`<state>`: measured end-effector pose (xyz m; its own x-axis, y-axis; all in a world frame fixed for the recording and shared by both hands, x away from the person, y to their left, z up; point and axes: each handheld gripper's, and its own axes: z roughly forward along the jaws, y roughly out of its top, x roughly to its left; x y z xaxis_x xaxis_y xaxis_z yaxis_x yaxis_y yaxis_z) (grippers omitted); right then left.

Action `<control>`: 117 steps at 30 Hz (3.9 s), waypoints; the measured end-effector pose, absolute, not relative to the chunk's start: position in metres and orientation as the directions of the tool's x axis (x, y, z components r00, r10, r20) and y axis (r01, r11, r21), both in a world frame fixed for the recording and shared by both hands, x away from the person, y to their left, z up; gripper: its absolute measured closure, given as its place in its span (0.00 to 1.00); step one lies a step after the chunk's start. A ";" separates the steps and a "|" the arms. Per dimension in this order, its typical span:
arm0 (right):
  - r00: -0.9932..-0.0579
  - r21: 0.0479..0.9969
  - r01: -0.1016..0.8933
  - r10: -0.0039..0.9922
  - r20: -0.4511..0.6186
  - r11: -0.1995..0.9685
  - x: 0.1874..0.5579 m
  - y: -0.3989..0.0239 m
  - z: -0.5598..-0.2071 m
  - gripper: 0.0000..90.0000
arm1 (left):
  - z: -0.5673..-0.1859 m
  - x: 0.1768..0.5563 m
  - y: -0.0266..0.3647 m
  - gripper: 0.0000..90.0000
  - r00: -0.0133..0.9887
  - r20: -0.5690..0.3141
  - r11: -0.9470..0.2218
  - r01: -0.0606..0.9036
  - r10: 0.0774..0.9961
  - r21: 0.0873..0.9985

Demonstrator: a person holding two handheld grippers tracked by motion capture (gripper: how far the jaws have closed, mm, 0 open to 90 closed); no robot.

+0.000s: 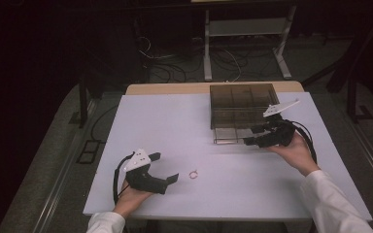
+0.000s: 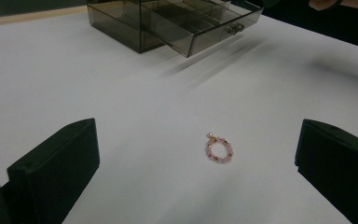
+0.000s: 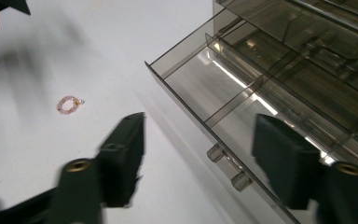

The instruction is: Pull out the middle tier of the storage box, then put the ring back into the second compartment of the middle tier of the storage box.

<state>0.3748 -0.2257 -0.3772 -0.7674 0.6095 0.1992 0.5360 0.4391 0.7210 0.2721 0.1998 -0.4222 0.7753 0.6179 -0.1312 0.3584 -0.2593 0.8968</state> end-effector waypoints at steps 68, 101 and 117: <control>-0.587 0.824 0.554 0.758 0.286 0.118 0.257 -0.293 -0.426 0.00 | -0.400 0.279 0.181 0.00 0.819 -0.125 -0.333 0.360 0.560 0.871; -0.596 0.827 0.550 0.748 0.292 0.115 0.254 -0.292 -0.427 0.00 | -0.409 0.316 0.145 0.00 0.838 -0.150 -0.453 0.425 0.525 0.784; -0.599 0.834 0.540 0.749 0.284 0.115 0.254 -0.292 -0.426 0.00 | -0.419 0.326 0.146 0.06 0.834 -0.165 -0.498 0.460 0.527 0.735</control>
<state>0.2541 -0.2924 -0.4263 -0.5990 0.7486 0.2841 0.5396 0.1152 0.8340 0.3264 0.1456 -0.4192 0.8339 0.5266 -0.1652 0.4601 -0.4979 0.7351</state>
